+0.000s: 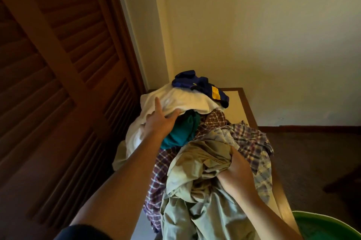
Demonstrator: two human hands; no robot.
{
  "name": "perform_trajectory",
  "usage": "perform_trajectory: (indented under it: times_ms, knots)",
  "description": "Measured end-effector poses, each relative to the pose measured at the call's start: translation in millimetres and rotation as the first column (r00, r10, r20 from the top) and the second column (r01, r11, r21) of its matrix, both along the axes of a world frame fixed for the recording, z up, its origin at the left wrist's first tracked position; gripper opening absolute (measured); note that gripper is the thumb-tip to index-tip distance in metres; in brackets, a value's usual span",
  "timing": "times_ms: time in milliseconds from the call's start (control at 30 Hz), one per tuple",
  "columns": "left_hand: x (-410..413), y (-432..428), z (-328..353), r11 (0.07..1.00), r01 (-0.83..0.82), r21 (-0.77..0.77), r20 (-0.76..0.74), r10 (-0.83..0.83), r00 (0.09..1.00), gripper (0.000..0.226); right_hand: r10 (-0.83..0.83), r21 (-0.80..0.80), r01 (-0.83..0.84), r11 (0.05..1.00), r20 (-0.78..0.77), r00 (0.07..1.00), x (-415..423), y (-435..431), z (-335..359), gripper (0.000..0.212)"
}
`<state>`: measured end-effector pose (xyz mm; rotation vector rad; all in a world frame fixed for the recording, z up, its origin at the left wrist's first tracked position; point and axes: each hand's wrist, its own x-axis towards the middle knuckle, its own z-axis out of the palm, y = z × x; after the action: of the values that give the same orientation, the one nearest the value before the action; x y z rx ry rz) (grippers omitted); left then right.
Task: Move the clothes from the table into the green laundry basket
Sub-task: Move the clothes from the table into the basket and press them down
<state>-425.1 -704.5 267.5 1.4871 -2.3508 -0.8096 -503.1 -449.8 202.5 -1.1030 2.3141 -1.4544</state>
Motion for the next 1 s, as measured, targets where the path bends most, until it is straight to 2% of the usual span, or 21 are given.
perform_trajectory:
  times_ms: [133,167,267,333,400,467,533,633,700,733,800,833,900,967,1000]
  knots:
    - [-3,-9,8,0.99,0.135,0.035,0.068,-0.137,0.988,0.105,-0.022,-0.06,0.024,0.998,0.034,0.999,0,1,6,0.032]
    - [-1,-10,10,0.987,0.147,0.064,0.062,-0.15,0.987,0.098,-0.025,-0.057,0.028,0.998,0.043,0.999,0,1,9,0.03]
    - [12,-1,25,0.989,0.13,0.071,-0.075,-0.124,0.989,0.037,-0.014,-0.056,0.019,0.998,0.084,0.996,-3,-2,14,0.016]
    - [24,17,34,0.985,0.171,0.027,-0.088,-0.168,0.982,0.031,-0.015,-0.068,0.023,0.997,0.105,0.994,-5,-6,20,0.016]
    - [37,36,34,0.967,0.254,-0.007,-0.164,-0.251,0.954,0.031,-0.039,-0.068,0.048,0.997,0.12,0.992,-8,-9,26,0.011]
    - [51,51,35,0.932,0.356,0.075,-0.288,-0.321,0.902,0.04,-0.048,-0.063,0.056,0.996,0.128,0.991,-11,-11,31,0.006]
    - [67,61,41,0.867,0.458,0.196,-0.417,-0.349,0.839,0.051,-0.053,-0.066,0.063,0.996,0.137,0.989,-13,-13,33,0.01]
    - [87,67,55,0.766,0.536,0.354,-0.676,-0.187,0.713,0.057,-0.037,-0.064,0.046,0.997,0.139,0.99,-11,-10,34,0.029]
    - [90,73,62,0.709,0.606,0.359,-0.8,-0.101,0.592,0.047,-0.026,-0.06,0.034,0.998,0.138,0.99,-10,-6,34,0.032]
    - [88,74,63,0.734,0.591,0.334,-0.797,-0.115,0.593,0.049,-0.029,-0.057,0.037,0.998,0.136,0.99,-9,-4,34,0.031]
    - [80,78,58,0.824,0.488,0.288,-0.66,-0.199,0.724,0.081,-0.03,-0.054,0.038,0.998,0.134,0.991,-5,-1,38,0.027]
    - [76,81,54,0.83,0.467,0.305,-0.565,-0.238,0.79,0.102,-0.026,-0.052,0.033,0.998,0.138,0.99,-2,0,39,0.026]
    - [69,97,42,0.761,0.509,0.403,-0.453,-0.318,0.833,0.124,-0.012,-0.049,0.018,0.999,0.132,0.991,4,2,42,0.026]
    - [62,114,26,0.711,0.523,0.47,-0.426,-0.336,0.84,0.121,-0.026,-0.057,0.033,0.998,0.123,0.992,7,5,41,0.03]
    - [62,122,22,0.721,0.505,0.475,-0.427,-0.313,0.848,0.109,-0.03,-0.062,0.038,0.997,0.133,0.991,8,7,41,0.033]
